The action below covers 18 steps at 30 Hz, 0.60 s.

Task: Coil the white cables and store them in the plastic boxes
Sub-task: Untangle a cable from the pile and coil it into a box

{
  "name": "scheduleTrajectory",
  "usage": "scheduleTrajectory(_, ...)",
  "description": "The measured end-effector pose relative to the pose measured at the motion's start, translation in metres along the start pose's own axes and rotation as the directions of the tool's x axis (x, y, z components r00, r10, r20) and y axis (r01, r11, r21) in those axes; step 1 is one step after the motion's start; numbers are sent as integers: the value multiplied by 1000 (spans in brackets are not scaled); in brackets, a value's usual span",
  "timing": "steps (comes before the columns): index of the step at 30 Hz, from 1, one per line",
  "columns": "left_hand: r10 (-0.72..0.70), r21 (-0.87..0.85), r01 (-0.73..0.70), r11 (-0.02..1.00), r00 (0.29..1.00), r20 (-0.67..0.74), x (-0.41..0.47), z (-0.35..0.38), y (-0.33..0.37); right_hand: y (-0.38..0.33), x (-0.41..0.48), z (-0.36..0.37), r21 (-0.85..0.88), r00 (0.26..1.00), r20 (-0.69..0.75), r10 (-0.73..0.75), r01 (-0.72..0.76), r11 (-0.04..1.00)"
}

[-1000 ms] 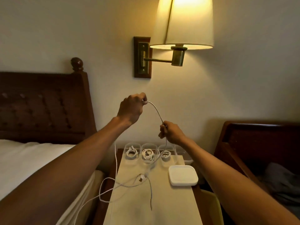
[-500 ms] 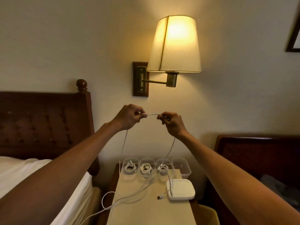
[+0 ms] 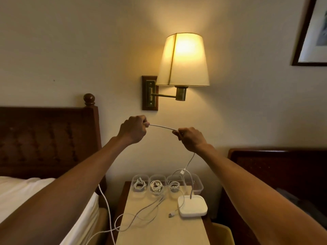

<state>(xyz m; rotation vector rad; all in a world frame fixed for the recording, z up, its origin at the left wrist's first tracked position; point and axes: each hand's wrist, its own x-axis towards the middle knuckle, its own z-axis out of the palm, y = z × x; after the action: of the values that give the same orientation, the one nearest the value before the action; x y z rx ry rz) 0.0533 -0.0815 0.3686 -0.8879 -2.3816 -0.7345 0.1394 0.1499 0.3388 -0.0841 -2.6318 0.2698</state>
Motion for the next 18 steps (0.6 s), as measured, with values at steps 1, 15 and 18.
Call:
scheduleTrajectory(1,1,-4,0,1000,1000,13,-2,-1,1,2,-4,-4,-54,999,-23,-46,44,998)
scheduleTrajectory(15,59,-506,153,849,924,379,-11,-11,46,-2,-13,-21,245,961,-190,-200,244,938)
scheduleTrajectory(18,24,-587,136,798,966,258,-7,-14,51,-13,-18,-26,405,995,-74,-71,95,909)
